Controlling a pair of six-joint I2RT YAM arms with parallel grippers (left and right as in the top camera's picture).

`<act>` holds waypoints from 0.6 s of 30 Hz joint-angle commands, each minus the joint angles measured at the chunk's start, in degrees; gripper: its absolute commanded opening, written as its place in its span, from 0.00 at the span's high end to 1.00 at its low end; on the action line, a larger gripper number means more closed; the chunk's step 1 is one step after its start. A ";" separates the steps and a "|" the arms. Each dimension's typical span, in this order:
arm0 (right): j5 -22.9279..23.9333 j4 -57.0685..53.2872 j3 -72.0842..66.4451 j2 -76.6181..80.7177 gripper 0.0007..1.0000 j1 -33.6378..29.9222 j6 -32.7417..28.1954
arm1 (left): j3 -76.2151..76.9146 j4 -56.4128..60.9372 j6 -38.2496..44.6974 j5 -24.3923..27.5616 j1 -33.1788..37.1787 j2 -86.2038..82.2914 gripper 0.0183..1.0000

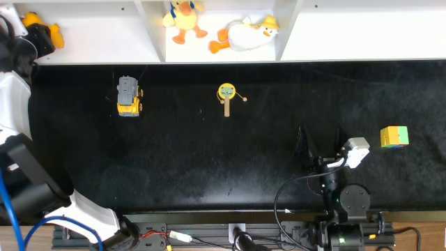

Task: Store Toys

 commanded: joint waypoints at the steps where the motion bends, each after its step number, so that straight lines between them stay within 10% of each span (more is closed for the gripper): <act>1: 0.63 0.28 -0.76 -0.48 0.00 0.35 0.39 | 1.09 -0.17 -1.16 0.57 0.00 1.81 0.41; 18: 0.63 0.28 -0.76 -0.48 0.00 0.35 0.39 | 1.16 3.34 -1.16 1.53 0.00 1.38 0.05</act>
